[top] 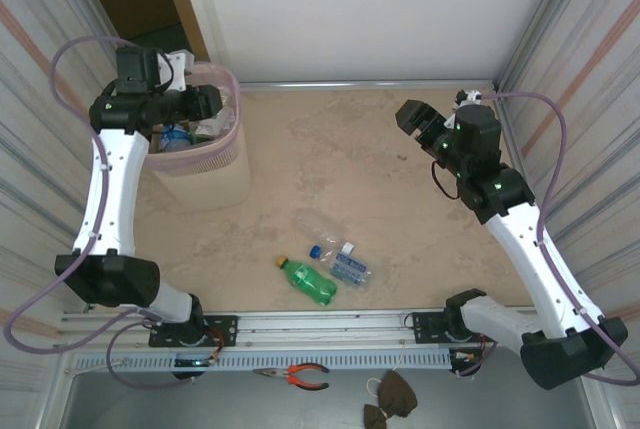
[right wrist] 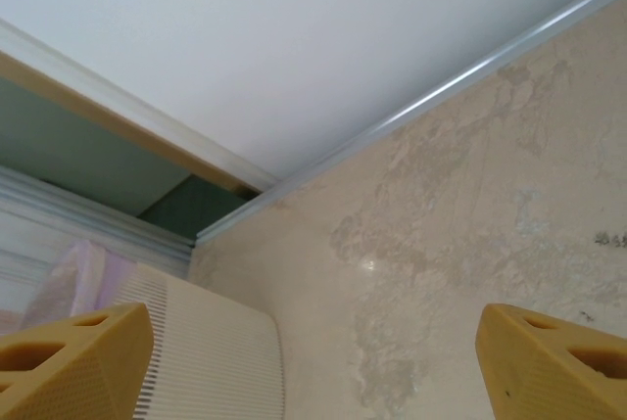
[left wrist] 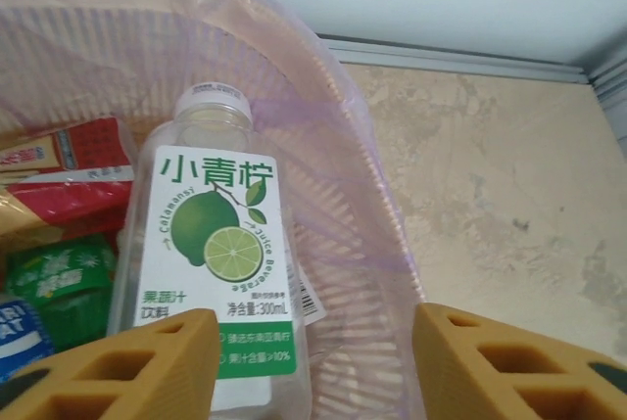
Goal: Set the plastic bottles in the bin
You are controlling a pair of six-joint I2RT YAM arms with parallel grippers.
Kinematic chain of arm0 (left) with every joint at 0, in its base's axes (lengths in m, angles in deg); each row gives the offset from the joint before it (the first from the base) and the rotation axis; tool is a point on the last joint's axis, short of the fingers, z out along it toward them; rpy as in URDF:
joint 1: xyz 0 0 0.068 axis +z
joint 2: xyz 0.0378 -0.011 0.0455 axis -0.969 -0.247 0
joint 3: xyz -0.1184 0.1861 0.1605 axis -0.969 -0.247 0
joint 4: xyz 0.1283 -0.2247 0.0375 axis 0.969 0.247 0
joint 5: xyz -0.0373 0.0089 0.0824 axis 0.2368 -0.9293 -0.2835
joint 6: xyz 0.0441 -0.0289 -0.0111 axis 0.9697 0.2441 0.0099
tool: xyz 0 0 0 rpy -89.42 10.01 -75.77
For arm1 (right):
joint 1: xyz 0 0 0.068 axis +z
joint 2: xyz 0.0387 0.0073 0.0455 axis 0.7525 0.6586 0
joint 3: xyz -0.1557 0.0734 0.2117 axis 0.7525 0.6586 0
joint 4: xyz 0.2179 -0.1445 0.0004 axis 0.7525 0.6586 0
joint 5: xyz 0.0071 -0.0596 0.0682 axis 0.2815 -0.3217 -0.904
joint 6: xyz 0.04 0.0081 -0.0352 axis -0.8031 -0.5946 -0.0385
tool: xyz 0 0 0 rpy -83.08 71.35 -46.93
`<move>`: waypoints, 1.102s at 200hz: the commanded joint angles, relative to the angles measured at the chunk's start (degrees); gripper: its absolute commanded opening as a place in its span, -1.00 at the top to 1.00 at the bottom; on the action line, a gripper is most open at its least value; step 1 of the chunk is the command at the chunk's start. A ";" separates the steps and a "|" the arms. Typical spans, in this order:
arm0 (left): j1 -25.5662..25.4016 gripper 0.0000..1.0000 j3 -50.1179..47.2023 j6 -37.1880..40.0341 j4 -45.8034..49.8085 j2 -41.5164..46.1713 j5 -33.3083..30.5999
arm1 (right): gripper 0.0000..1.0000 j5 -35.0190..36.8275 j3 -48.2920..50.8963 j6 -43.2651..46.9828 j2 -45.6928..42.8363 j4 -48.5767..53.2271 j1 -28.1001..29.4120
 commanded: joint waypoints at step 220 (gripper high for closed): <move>3.05 -0.08 -1.75 -1.36 -11.16 2.16 19.00 | -0.51 -14.05 -3.61 37.32 3.68 14.86 16.97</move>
